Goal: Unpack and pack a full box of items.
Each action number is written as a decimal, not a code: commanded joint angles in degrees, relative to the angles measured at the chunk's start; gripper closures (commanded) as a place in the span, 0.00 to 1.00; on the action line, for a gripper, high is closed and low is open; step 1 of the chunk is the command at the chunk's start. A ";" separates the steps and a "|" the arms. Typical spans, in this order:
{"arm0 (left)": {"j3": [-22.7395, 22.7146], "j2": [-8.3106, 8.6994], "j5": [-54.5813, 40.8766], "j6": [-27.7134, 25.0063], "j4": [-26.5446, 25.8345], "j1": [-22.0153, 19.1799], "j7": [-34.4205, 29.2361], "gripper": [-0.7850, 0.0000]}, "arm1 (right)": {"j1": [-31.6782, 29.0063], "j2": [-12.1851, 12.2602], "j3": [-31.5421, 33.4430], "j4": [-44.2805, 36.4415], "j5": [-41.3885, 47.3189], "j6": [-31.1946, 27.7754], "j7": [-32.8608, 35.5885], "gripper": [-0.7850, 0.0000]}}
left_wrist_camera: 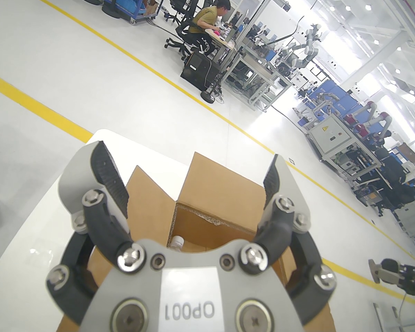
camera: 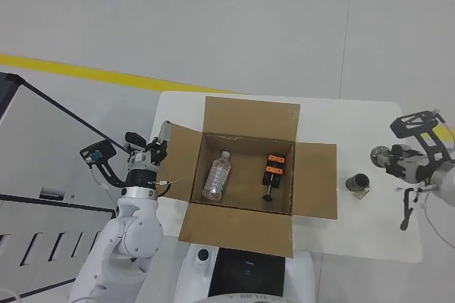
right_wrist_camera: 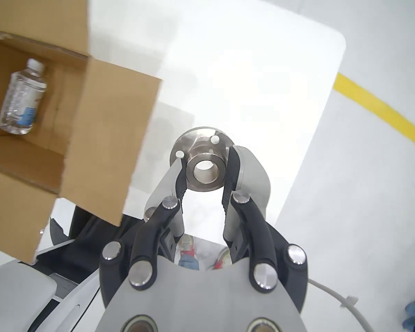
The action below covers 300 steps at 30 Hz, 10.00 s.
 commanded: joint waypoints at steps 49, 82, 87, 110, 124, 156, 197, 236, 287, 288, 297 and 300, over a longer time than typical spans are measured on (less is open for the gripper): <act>0.00 0.00 0.00 0.00 0.00 0.00 0.00 0.00 | 21.37 -8.01 -61.70 24.29 -11.35 6.27 -2.92 1.00; 0.00 0.00 0.00 0.00 0.00 0.00 0.00 0.00 | 10.28 -4.21 -22.89 6.66 5.10 6.08 -4.44 0.59; 0.00 0.00 0.00 0.00 0.00 0.00 0.00 0.00 | -2.35 -2.80 7.51 5.29 15.82 2.40 -9.48 0.57; 0.00 0.00 0.00 0.00 0.00 0.00 0.00 0.00 | -40.59 -8.98 22.56 -5.56 3.71 20.11 -39.01 0.00; 0.00 0.00 0.00 0.00 0.00 0.00 0.00 0.00 | -47.89 -14.74 -3.10 7.04 -2.80 31.56 -102.55 0.00; 0.00 0.00 0.00 0.00 0.00 0.00 0.00 0.00 | -24.52 -16.66 -15.97 37.46 -12.94 31.04 -91.61 0.63; 0.00 0.00 0.00 0.00 0.00 0.00 0.00 0.00 | -15.90 -19.17 -19.00 48.21 -18.59 32.75 -88.22 0.62; 0.00 0.00 0.00 0.00 0.00 0.00 0.00 0.00 | -33.74 -18.54 -10.45 -5.58 -13.81 11.04 -76.12 1.00; 0.00 0.00 0.00 0.00 0.00 0.00 0.00 0.00 | -13.04 -12.43 8.07 49.31 62.77 -17.46 -5.05 0.56; 0.00 0.00 0.00 0.00 0.00 0.00 0.00 0.00 | -12.00 -12.36 7.20 50.61 62.10 -17.74 -4.91 0.56; 0.00 0.00 0.00 0.00 0.00 0.00 0.00 0.00 | -7.82 -12.03 2.28 55.52 62.10 -20.19 -4.03 0.57; 0.00 0.00 0.00 0.00 0.00 0.00 0.00 0.00 | -7.92 -11.85 2.03 55.30 62.99 -20.82 -4.18 0.57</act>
